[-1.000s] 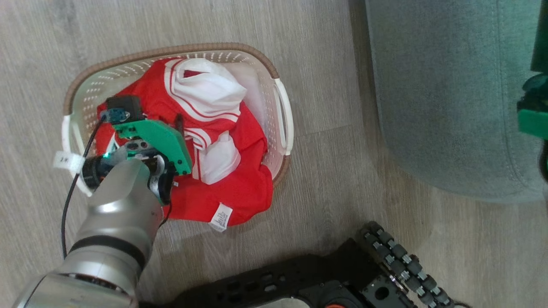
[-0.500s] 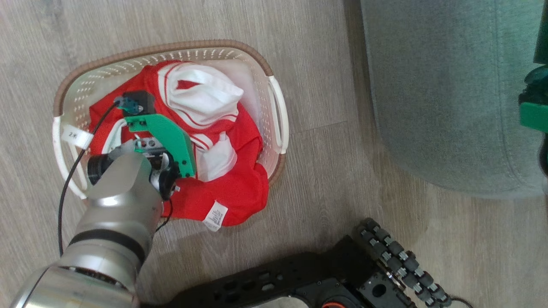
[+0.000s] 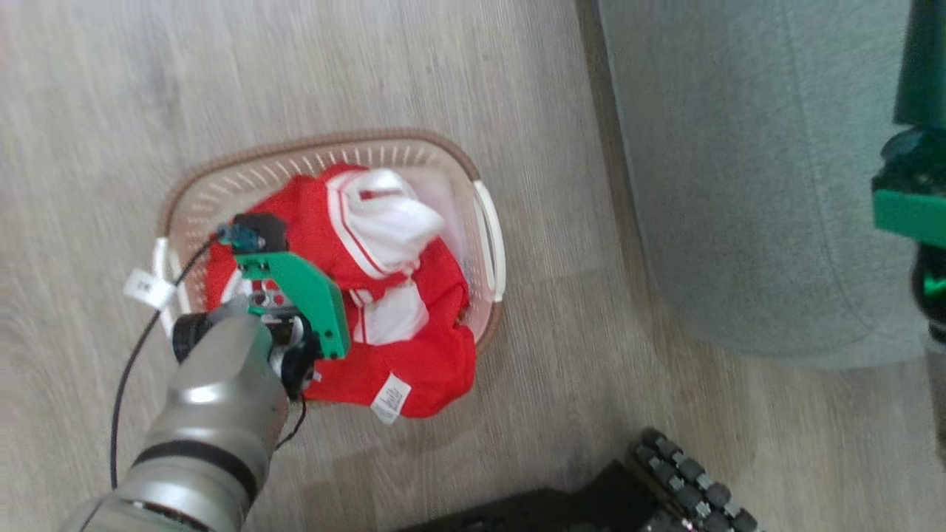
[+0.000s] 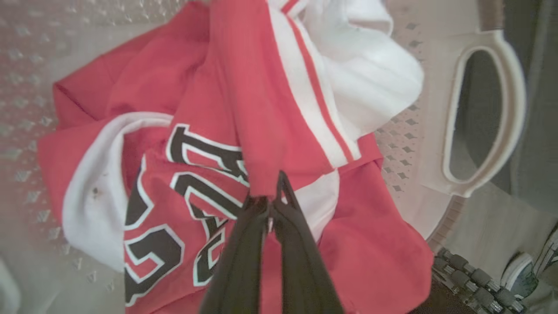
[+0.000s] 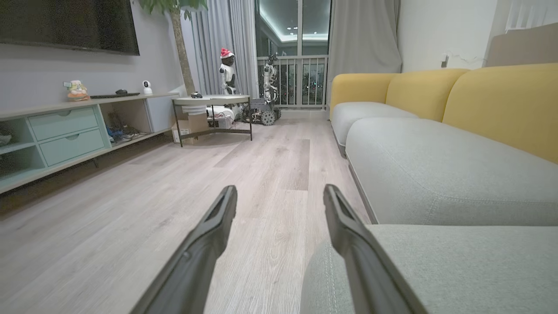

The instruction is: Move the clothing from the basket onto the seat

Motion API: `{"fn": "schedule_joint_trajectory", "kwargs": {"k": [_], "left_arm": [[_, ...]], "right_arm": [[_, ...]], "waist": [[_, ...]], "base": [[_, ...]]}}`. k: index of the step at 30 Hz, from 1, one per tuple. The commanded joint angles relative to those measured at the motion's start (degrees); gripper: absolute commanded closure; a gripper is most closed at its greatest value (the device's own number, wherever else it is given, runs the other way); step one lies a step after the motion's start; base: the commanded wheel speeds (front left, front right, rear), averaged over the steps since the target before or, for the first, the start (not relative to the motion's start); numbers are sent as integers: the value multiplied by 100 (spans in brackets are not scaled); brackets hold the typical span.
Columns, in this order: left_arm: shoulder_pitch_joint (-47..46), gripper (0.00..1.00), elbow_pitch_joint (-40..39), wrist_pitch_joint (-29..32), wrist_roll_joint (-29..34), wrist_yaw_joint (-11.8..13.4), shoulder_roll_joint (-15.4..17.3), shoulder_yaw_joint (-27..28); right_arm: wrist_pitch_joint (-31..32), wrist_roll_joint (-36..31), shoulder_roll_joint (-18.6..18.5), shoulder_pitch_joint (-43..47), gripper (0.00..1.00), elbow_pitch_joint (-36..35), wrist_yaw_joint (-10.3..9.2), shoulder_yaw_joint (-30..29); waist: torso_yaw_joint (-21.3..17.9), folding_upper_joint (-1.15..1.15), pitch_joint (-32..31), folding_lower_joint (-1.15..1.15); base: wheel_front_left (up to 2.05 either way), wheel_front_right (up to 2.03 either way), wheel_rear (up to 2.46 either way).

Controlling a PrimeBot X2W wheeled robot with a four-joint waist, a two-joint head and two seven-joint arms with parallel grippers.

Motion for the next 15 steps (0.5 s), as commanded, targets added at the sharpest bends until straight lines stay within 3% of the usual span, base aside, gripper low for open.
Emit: {"fn": "schedule_joint_trajectory", "kwargs": {"k": [1,15], "left_arm": [[215,100,-150,-218,6,-53,91,-34],[574,100,-858,-1703,35,-131,91,-759]], "right_arm": [[-28,-38,-3,297,0,-118,-1,68],[-28,-234,160,1038,0,190,-1,314]], "waist": [[129,0,-546,0],[592,0,-2300,0]], "base": [[0,0,0],[0,0,0]]}}
